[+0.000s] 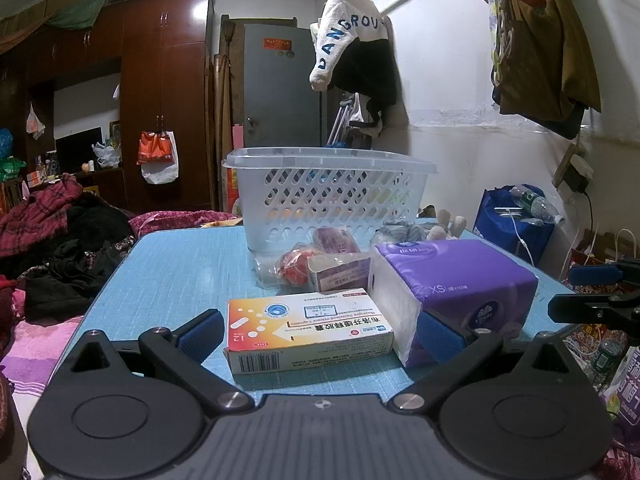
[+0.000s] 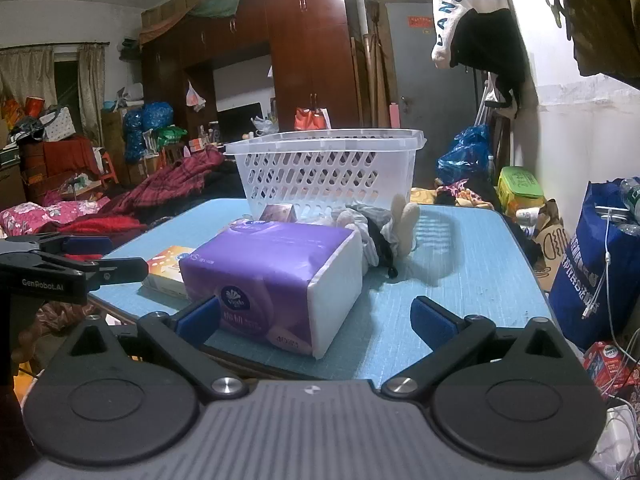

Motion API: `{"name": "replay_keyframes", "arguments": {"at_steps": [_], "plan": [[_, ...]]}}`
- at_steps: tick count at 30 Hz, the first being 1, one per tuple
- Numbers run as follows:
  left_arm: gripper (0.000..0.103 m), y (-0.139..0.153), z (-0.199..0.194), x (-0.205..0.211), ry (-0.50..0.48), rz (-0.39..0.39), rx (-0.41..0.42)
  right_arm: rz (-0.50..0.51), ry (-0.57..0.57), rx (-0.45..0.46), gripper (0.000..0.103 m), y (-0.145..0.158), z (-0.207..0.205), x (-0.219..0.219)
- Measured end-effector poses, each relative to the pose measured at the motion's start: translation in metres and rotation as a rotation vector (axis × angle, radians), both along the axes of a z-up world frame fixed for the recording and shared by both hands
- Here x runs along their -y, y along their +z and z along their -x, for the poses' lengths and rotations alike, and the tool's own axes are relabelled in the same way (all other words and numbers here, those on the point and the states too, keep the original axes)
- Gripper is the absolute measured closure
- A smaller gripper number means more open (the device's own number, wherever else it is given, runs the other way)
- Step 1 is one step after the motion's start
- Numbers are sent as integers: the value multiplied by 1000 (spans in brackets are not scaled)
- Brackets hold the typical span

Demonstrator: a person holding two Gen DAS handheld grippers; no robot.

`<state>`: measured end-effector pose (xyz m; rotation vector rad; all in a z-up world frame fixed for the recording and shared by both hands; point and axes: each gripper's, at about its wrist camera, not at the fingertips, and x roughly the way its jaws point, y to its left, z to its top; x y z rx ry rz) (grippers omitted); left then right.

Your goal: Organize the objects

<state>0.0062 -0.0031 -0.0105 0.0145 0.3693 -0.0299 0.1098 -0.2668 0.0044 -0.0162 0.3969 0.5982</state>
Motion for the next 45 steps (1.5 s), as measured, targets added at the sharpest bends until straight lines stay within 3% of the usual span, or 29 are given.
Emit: {"name": "replay_keyframes", "arguments": {"at_steps": [45], "plan": [[0, -2, 0, 1, -13, 3, -11, -9, -6, -21, 0, -2, -4, 2]]}}
